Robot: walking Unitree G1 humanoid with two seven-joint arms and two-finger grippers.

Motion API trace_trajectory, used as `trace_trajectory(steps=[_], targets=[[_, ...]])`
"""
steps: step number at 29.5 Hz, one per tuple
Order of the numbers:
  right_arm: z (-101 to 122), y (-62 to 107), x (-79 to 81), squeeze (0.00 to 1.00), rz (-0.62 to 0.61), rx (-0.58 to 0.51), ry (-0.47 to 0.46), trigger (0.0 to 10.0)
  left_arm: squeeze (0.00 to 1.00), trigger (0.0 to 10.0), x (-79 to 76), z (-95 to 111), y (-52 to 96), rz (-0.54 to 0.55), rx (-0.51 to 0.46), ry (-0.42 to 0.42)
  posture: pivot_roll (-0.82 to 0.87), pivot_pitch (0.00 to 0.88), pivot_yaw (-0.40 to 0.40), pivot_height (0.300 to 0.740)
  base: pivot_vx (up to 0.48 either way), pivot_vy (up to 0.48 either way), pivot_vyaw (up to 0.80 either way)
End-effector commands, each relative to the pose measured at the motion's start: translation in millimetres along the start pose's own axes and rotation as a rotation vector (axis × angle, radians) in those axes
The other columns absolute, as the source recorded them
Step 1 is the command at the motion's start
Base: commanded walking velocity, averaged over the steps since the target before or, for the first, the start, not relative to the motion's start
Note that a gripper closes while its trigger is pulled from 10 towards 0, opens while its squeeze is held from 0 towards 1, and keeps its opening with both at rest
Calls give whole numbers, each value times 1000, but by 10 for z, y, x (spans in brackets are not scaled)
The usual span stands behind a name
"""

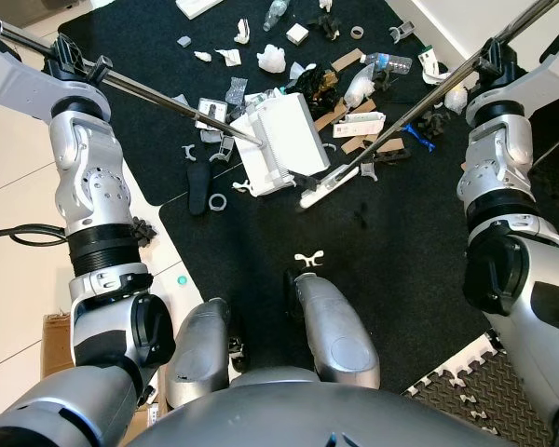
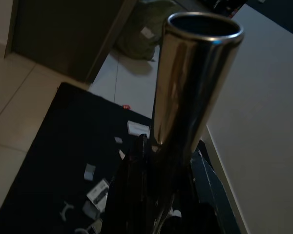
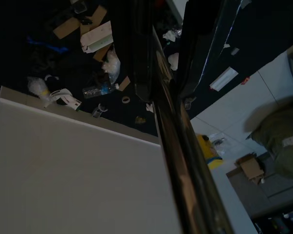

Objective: Sweep floor

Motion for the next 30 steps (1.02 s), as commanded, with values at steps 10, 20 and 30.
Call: trace_trajectory(steps=[10,20,30], targets=[[67,-30,74,0,44,-22,26,10000,0,10000,-66,196,10,-22,-79,10,-34,76,-8,740,0,0,0],[64,-24,47,0,33,-19,25,10000,0,10000,-94,179,21,-24,-69,-25,-34,76,-7,740,0,0,0],[54,-22,41,0,31,-13,32,10000,0,10000,-97,153,15,-22,-60,-27,-33,76,-6,740,0,0,0]])
Point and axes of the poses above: a point about 5 cm out from each wrist's last joint towards the gripper, its own y axis pointing back from the gripper into the wrist, its own z axis along the axis of the wrist's last joint, x = y × z, the point moved 3 cm from there along -y, pointing out of the wrist towards the gripper, and after that the axes turned 14 degrees about -y, right-handed, at the moved point
